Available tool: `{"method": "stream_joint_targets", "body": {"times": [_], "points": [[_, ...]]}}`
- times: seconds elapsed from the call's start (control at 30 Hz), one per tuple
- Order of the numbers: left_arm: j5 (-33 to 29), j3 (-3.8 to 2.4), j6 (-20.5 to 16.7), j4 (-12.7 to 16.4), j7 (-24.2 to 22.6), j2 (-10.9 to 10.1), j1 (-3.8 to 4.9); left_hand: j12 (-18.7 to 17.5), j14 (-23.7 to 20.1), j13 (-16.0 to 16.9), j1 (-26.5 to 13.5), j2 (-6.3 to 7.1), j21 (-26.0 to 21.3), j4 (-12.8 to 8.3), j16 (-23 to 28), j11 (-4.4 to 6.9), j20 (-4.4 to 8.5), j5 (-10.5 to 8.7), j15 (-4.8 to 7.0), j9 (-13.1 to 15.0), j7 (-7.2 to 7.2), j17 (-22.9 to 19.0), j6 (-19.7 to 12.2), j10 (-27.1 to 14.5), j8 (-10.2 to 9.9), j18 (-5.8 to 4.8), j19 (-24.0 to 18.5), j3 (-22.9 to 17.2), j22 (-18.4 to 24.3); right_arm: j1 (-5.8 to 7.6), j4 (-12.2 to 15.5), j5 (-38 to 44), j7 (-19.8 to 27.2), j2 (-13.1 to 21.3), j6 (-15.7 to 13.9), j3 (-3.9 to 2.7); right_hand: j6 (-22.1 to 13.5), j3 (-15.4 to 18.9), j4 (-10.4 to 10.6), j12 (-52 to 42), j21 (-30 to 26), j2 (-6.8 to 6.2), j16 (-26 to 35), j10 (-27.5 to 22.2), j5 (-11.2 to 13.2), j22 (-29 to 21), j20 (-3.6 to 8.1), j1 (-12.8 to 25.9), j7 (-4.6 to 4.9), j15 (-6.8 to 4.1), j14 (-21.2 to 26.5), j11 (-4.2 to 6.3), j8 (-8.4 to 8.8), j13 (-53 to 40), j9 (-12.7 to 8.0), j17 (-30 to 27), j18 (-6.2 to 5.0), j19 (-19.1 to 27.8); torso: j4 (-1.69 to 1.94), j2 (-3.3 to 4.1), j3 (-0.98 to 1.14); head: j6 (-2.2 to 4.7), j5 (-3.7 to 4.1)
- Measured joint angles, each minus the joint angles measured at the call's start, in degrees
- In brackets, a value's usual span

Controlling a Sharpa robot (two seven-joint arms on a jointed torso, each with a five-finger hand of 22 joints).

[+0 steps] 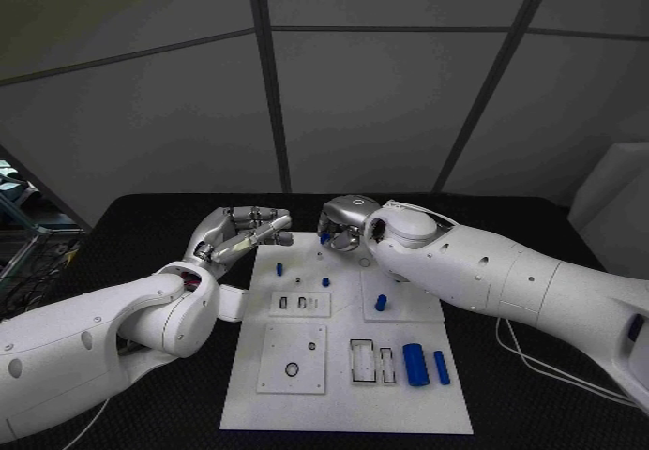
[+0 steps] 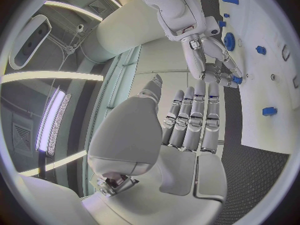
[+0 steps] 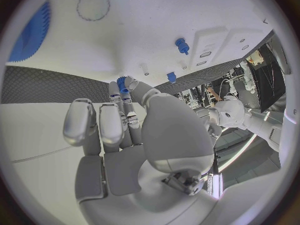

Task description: Assemble the parts on the task board

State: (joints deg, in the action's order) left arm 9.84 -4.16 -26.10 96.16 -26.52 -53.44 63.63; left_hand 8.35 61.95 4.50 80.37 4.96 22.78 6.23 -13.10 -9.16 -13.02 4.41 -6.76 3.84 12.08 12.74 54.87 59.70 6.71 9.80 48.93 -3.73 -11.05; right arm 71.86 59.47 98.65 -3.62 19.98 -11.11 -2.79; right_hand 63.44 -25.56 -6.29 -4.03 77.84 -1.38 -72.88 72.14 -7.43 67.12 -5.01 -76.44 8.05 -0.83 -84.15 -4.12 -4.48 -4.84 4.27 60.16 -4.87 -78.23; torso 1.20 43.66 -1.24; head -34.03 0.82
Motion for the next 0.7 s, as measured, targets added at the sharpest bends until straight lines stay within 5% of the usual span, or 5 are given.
{"method": "stream_joint_targets", "body": {"times": [0.2, 0.37, 0.5, 0.7], "points": [[0.0, 0.0, 0.1, 0.0, 0.0, 0.0, 0.07, 0.0, 0.0, 0.0, 0.0, 0.0, 0.0, 0.0, 0.0, 0.0, 0.0, 0.0, 0.0, 0.0, 0.0, 0.0, 0.0, 0.0, 0.0, 0.0, 0.0, 0.0, 0.0, 0.03, -0.4, 0.2, -0.2, -0.3, 0.0, 0.33, -0.7, -0.3, 0.3, 0.4, 0.0, -0.31, 0.0, -1.8, 0.0, -0.7, -0.42, 0.3, 0.35, 0.23, 0.2, -0.38, -0.09, 0.0, 0.1, -0.2, 0.0, 0.4, -0.01, 0.02, 0.01, 0.0, -0.03], [0.0, 0.0, 0.2, 0.1, 0.1, 0.0, 0.07, 0.0, 0.0, -0.1, 0.0, 0.0, 0.0, -0.2, 0.2, 0.0, 0.0, 0.0, 0.0, 0.0, 0.0, 0.0, 0.0, 0.0, 0.0, 0.0, 0.0, -0.2, 0.0, -0.08, -0.7, 0.4, -0.3, -0.5, 0.0, 0.43, -4.3, -0.9, 0.9, 0.5, -1.2, -1.88, 0.5, -7.5, -0.2, -2.7, -1.53, 1.9, 1.32, 1.27, 0.0, -1.39, 0.75, 1.3, 0.2, -1.8, -0.01, 1.8, -0.03, 0.03, 0.01, 0.03, -0.04], [0.0, 0.0, 0.2, 0.0, 0.1, -0.1, 0.08, 0.0, 0.0, -0.1, 0.0, 0.0, 0.0, -0.2, 0.2, 0.0, 0.0, 0.0, 0.0, 0.0, 0.0, 0.0, 0.0, 0.0, 0.0, 0.0, 0.0, -0.2, 0.0, -0.11, -0.7, 0.4, -0.3, -0.5, 0.0, 0.47, -8.7, -0.6, 1.2, 0.5, -4.1, -3.29, 2.5, -12.8, -0.2, -7.5, -2.07, 2.1, 1.41, 1.99, 0.3, -2.31, 0.88, 1.3, -0.5, -5.0, -0.57, 4.8, -0.04, 0.02, 0.02, 0.02, -0.03], [0.0, 0.0, 0.3, 0.1, 0.2, -0.2, 0.09, -0.3, 0.0, -0.1, 0.0, 0.0, 0.0, -0.2, 0.2, -0.2, 0.0, 0.0, 0.0, 0.0, 0.21, 0.0, -0.2, -0.2, 0.0, -0.01, 0.0, -0.2, 0.0, -0.11, 0.8, 0.5, -0.3, 0.8, -0.5, 0.49, -11.5, 0.2, 0.9, 0.3, -6.2, -3.66, 4.2, -16.0, -0.2, -11.1, -2.45, 1.7, 0.99, 2.37, 0.7, -2.84, 0.88, 1.3, -0.5, -7.9, -0.94, 6.6, -0.11, 0.02, 0.05, 0.02, -0.03]]}}
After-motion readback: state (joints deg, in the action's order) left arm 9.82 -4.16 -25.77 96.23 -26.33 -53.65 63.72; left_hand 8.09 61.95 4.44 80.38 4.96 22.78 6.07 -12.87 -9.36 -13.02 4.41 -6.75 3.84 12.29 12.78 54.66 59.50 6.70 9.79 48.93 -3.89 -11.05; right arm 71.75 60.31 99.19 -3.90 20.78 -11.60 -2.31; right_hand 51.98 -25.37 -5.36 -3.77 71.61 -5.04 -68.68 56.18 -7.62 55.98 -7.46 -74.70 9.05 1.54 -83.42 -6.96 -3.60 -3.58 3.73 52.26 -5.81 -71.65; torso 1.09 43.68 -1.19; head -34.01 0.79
